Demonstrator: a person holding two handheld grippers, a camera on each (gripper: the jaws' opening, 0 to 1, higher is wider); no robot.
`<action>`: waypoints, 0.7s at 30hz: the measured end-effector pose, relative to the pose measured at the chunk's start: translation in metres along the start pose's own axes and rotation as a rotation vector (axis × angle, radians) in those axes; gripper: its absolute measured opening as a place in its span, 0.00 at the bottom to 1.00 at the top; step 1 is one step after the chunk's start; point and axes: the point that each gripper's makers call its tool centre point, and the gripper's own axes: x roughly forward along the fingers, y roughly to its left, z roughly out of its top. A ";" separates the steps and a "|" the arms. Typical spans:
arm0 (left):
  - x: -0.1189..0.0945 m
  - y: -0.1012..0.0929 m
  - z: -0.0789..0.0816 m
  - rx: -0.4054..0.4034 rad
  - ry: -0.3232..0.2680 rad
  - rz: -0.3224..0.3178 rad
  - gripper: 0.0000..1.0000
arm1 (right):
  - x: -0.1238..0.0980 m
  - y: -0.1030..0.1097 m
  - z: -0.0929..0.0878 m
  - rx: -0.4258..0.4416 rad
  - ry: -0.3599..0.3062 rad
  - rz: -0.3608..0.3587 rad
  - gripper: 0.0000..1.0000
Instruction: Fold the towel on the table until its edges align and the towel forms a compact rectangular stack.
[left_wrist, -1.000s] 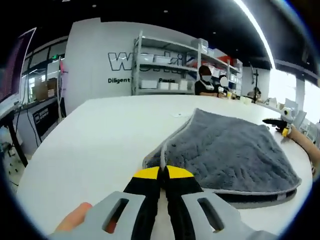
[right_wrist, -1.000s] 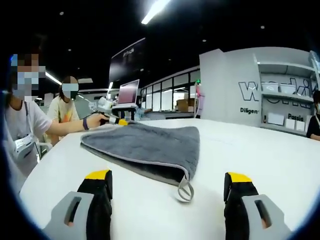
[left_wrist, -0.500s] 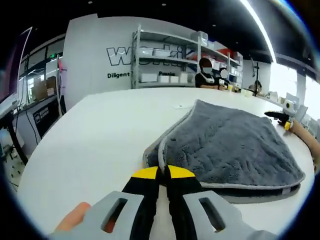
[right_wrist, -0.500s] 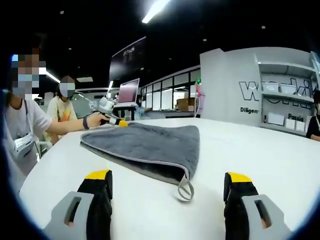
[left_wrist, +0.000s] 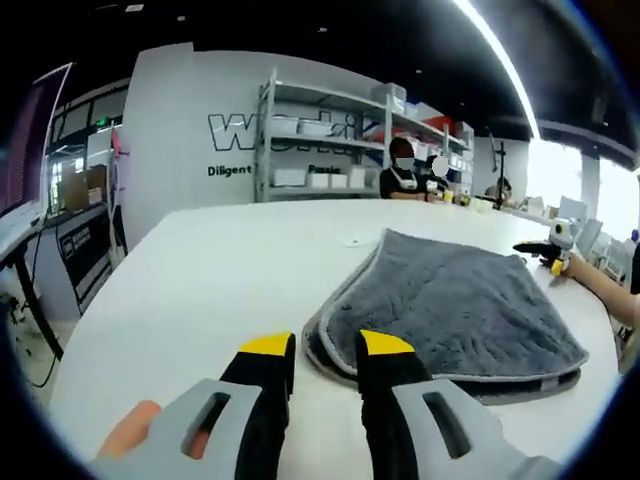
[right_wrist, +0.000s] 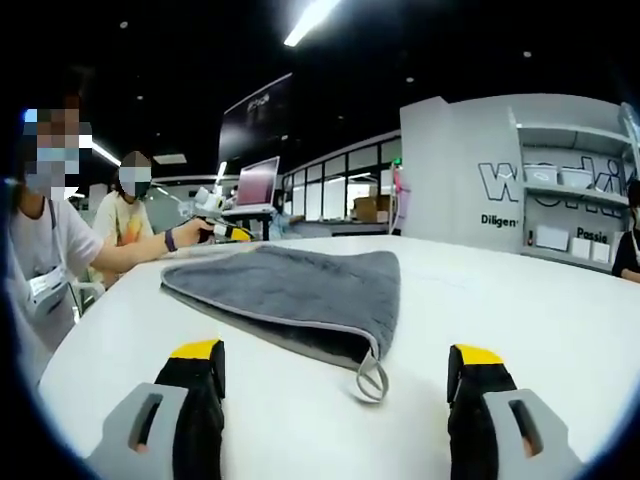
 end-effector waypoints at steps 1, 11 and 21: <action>-0.001 -0.003 0.003 0.006 -0.013 -0.016 0.29 | 0.000 0.000 0.000 0.000 -0.001 0.000 0.94; -0.001 -0.023 0.014 0.026 -0.050 -0.151 0.50 | -0.001 -0.002 0.001 0.001 -0.001 -0.001 0.94; -0.004 -0.033 0.024 0.003 -0.077 -0.254 0.74 | -0.002 -0.005 0.001 0.000 0.000 -0.001 0.94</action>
